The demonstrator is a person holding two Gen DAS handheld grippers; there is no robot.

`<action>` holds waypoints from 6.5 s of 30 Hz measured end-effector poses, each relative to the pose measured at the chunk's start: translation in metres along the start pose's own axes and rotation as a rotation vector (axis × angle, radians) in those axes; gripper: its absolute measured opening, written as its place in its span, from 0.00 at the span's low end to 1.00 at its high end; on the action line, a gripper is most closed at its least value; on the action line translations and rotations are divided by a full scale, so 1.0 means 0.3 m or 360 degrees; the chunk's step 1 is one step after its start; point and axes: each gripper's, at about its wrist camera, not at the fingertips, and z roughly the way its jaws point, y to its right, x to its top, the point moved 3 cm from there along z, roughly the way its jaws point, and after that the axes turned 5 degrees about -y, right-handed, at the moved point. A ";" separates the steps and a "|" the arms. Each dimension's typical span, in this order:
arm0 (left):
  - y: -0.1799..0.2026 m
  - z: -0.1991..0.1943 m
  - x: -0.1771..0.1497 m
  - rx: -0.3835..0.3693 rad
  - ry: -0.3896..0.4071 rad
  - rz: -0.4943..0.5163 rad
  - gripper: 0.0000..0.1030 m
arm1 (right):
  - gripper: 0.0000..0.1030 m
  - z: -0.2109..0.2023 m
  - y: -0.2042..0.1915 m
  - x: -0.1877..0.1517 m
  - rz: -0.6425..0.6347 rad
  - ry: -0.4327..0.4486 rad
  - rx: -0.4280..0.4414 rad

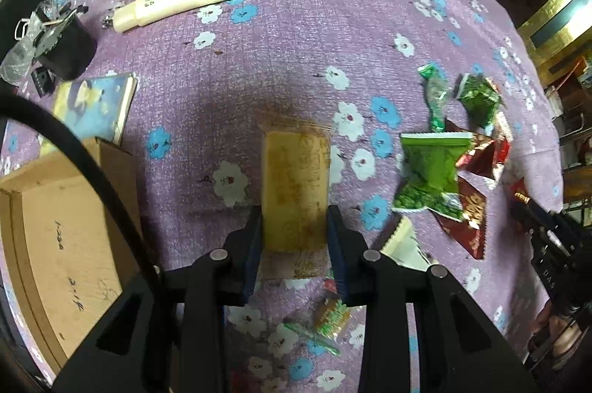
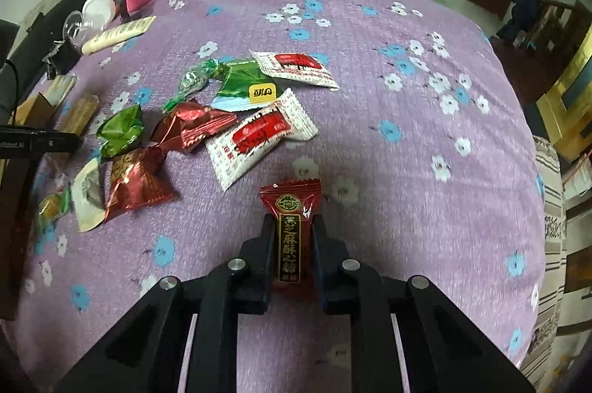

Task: Organize snacks
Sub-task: 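Carry the cake packet with left tool while right tool carries the red-black bag to the box, then open left tool over the box while right tool releases the red-black bag inside, then grasp a green snack bag with left tool while right tool grasps a brown-red bag, then carry the green bag with left tool while right tool carries the brown-red bag to the box, then open left tool inside the box while right tool releases the brown-red bag there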

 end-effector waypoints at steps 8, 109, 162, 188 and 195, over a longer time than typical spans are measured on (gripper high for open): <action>0.044 -0.094 -0.099 -0.0034 0.0122 0.0051 0.34 | 0.16 -0.079 -0.006 -0.092 0.0029 0.0033 0.0064; 0.351 0.052 0.047 0.0137 0.0088 0.0211 0.33 | 0.35 0.009 -0.076 -0.040 -0.0095 0.0091 0.0408; 0.210 -0.258 -0.590 -0.0122 0.0563 0.0181 0.28 | 0.35 -0.252 -0.292 -0.317 -0.0130 0.0250 0.0206; -0.633 -0.253 -0.487 0.0171 0.0470 -0.0561 0.29 | 0.35 -0.184 -1.096 0.063 -0.0735 0.0294 0.0526; -0.679 -0.205 -0.463 0.0187 0.0408 -0.0578 0.30 | 0.35 -0.084 -1.159 0.109 -0.0738 0.0183 0.0489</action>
